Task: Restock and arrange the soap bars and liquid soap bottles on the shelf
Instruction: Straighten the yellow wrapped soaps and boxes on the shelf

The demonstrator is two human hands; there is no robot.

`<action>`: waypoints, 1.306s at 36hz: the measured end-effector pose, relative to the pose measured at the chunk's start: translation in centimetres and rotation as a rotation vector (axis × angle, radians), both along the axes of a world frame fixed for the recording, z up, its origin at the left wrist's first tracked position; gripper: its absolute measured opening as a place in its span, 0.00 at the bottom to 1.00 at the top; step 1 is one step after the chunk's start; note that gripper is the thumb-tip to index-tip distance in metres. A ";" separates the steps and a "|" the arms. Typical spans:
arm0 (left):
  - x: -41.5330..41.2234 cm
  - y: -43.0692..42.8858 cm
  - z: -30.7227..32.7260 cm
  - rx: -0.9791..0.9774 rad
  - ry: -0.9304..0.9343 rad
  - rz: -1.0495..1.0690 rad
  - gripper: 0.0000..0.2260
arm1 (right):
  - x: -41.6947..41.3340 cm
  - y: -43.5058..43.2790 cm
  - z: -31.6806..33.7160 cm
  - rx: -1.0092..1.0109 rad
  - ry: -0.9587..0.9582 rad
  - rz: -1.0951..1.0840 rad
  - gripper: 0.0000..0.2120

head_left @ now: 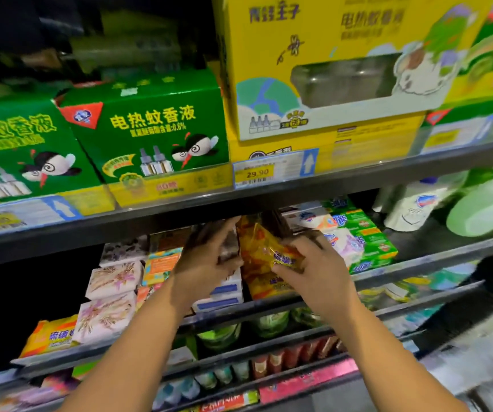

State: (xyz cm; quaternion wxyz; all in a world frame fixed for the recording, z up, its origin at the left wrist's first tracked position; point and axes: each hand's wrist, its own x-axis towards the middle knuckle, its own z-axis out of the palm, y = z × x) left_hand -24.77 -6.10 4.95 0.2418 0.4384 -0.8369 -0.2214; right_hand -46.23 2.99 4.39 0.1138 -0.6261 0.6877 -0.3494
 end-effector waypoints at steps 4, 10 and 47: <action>0.2 1.5 0.9 -0.120 -0.012 -0.197 0.44 | 0.1 0.4 0.2 0.006 -0.411 0.148 0.17; 0.5 3.0 1.4 -0.043 0.204 -0.212 0.32 | 1.7 0.8 0.0 0.020 -0.745 0.281 0.16; 6.2 5.6 2.9 0.535 0.685 0.163 0.08 | 7.3 -0.3 3.1 0.085 -0.722 0.283 0.15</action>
